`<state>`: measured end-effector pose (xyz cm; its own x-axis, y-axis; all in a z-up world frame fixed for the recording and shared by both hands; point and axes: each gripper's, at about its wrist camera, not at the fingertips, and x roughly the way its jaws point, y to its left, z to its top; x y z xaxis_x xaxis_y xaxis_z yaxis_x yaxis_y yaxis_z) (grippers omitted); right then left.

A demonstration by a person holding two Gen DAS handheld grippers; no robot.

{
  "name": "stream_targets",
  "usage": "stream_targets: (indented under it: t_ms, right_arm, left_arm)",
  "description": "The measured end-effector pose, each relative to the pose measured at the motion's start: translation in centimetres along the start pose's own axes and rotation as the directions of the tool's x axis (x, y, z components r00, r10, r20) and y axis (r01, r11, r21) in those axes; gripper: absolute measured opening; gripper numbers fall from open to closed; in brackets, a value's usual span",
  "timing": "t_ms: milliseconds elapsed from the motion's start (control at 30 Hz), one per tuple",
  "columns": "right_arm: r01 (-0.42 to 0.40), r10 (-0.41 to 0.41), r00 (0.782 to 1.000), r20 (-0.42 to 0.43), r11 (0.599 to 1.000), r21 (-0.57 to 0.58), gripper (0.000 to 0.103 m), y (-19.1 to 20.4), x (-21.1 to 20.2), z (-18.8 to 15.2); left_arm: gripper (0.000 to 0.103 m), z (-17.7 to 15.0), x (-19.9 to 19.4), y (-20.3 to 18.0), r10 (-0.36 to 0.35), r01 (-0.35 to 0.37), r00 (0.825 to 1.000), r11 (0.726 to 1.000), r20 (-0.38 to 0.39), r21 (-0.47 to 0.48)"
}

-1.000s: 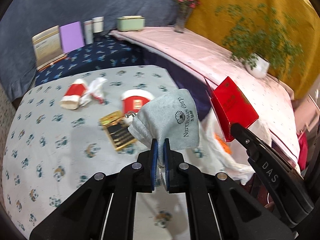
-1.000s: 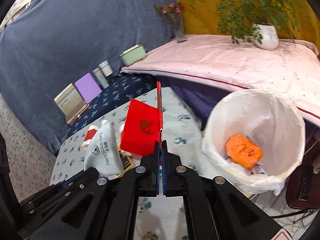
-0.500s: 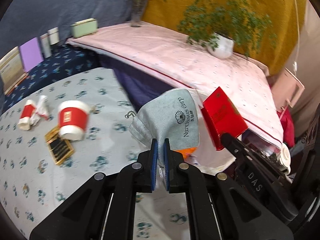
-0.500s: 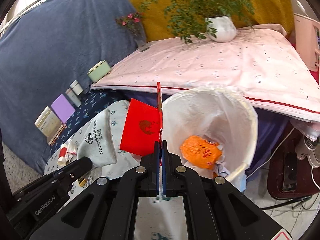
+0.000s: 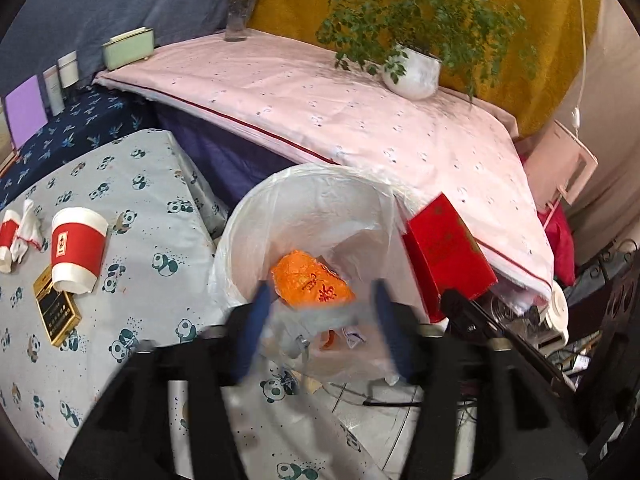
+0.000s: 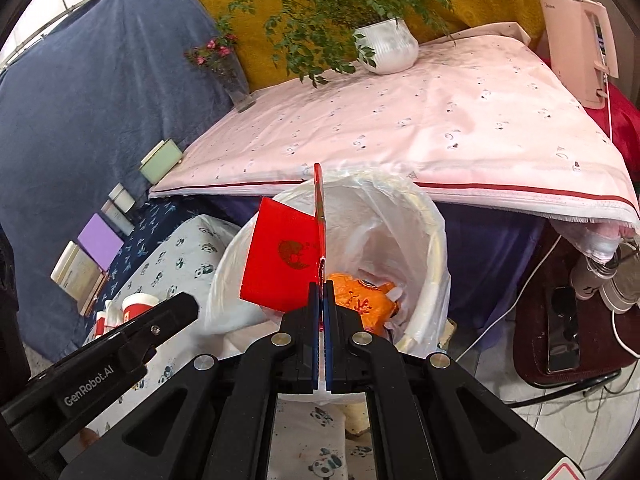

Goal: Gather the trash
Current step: 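Open the left gripper, then the right gripper, over the bin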

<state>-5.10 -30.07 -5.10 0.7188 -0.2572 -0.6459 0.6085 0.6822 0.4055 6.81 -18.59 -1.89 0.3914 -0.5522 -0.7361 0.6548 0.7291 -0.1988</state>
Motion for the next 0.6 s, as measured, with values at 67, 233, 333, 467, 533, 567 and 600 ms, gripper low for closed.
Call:
stream_targets:
  t_ms: [67,233,333,467,533,567,600]
  right_arm:
    - [0.001,-0.001,1.0,-0.003,1.0,0.002,0.002,-0.3,0.3,0.0]
    - [-0.002,0.002,1.0,-0.014,1.0,0.008,0.002,-0.4,1.0,-0.1]
    - [-0.006,0.006,1.0,-0.02,1.0,0.005,0.002,-0.1,1.3,-0.2]
    - [-0.014,0.014,0.999,-0.029,1.0,-0.005,0.002,0.5,1.8,-0.2]
    - [-0.014,0.014,0.999,-0.032,1.0,-0.01,0.002,0.9,2.0,-0.2]
    - [-0.015,0.015,0.999,-0.034,1.0,-0.011,0.002,1.0,2.2,-0.1]
    - [-0.015,0.015,0.999,-0.035,1.0,-0.012,0.002,1.1,2.4,0.0]
  left_arm:
    - [0.059,-0.1,0.0,0.3,0.006,-0.006,1.0,1.0,0.005,-0.009]
    - [0.059,-0.5,0.3,1.1,0.038,-0.038,0.999,0.999,-0.009,-0.009]
    - [0.059,-0.7,0.1,1.6,0.051,-0.051,0.999,0.999,-0.01,-0.017]
    - [0.059,-0.7,0.1,2.5,0.068,-0.068,0.998,0.997,-0.013,-0.029]
    - [0.059,-0.8,0.0,2.9,0.074,-0.075,0.997,0.997,-0.013,-0.035]
    - [0.059,-0.9,0.0,3.1,0.077,-0.077,0.997,0.996,-0.013,-0.039]
    - [0.059,-0.9,-0.1,3.4,0.081,-0.081,0.997,0.996,-0.014,-0.043]
